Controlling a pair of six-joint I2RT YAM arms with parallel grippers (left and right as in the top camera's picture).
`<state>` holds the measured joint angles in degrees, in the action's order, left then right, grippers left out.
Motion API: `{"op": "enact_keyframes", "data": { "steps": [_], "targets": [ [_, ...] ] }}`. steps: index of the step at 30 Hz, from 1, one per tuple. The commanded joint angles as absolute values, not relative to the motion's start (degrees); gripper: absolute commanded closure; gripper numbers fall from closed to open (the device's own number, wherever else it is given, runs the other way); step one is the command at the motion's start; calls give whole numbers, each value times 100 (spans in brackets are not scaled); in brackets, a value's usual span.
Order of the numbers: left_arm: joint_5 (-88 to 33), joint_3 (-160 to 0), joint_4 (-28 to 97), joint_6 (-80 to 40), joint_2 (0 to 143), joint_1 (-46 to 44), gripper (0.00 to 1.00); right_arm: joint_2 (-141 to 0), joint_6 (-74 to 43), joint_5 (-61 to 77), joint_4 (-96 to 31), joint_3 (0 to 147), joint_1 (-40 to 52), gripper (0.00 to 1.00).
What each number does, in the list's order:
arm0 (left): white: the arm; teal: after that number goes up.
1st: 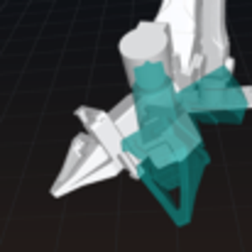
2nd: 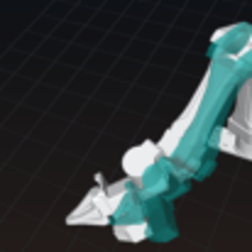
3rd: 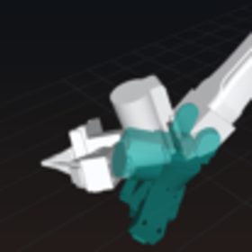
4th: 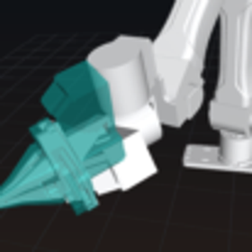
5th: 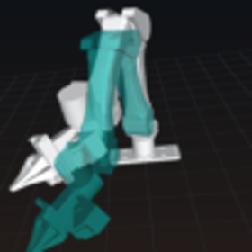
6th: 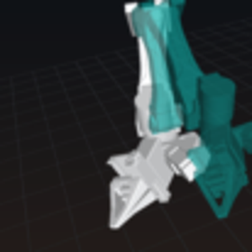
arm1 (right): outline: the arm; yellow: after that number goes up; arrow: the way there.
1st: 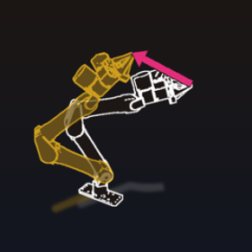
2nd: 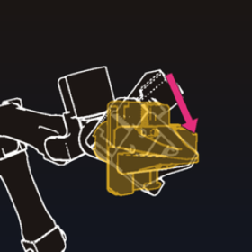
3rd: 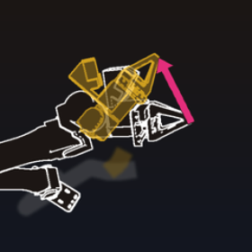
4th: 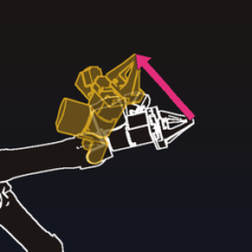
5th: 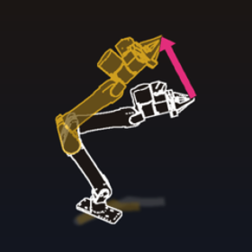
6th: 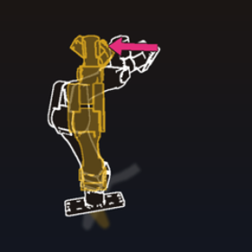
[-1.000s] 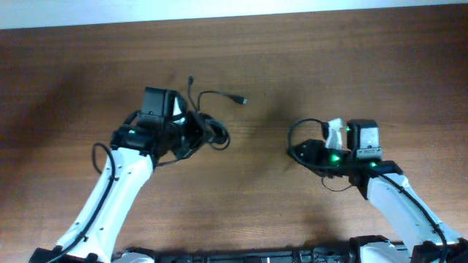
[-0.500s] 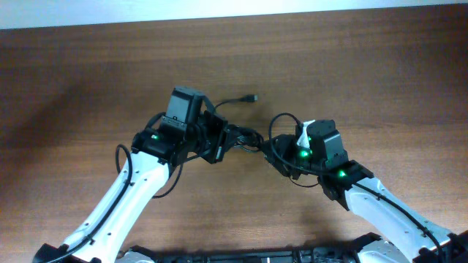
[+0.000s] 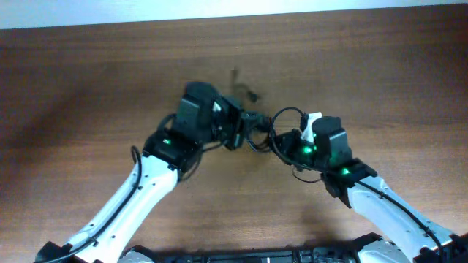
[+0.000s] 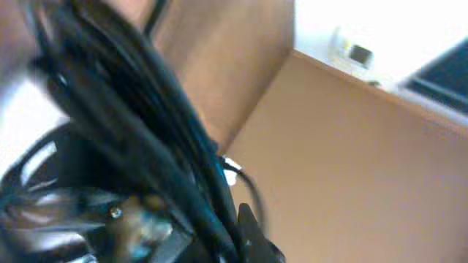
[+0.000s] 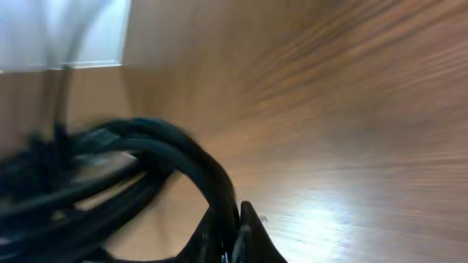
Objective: Untangle cables
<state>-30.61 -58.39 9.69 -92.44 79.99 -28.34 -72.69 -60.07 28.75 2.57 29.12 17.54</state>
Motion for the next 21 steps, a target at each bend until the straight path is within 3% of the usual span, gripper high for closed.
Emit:
{"op": "enact_keyframes", "data": {
  "steps": [1,4,8,9,12,14,16,21],
  "targets": [
    [-3835,-5975,930,-7153,7839,-2078,100,-7157,-3760,3100,-482,2873,913,96],
    [-3907,-5975,1249,-6650,7839,-1601,100,-7063,-2775,3120,-1238,2873,255,96],
    [-4316,-5975,1249,-5175,7839,-1529,100,-7063,-2700,3166,-1415,2875,-231,95],
    [-4412,-5975,1251,-5452,7839,-1527,100,-7063,-2700,3822,-1409,2875,-309,79],
    [-3975,-5975,1249,-6702,7839,-1533,100,-7063,-2871,5085,-1411,2875,-303,65],
    [-3653,-5972,1249,-7371,7839,-1643,100,-7063,-3354,5627,-1411,2875,-296,53],
    [-3201,-5975,1249,-8195,7839,-1914,100,-7063,-4344,5721,-1409,2873,-296,33],
    [-2001,-5972,1295,-9489,7839,-2722,100,-7063,-7360,5634,-1155,2873,119,33]
  ]
}}
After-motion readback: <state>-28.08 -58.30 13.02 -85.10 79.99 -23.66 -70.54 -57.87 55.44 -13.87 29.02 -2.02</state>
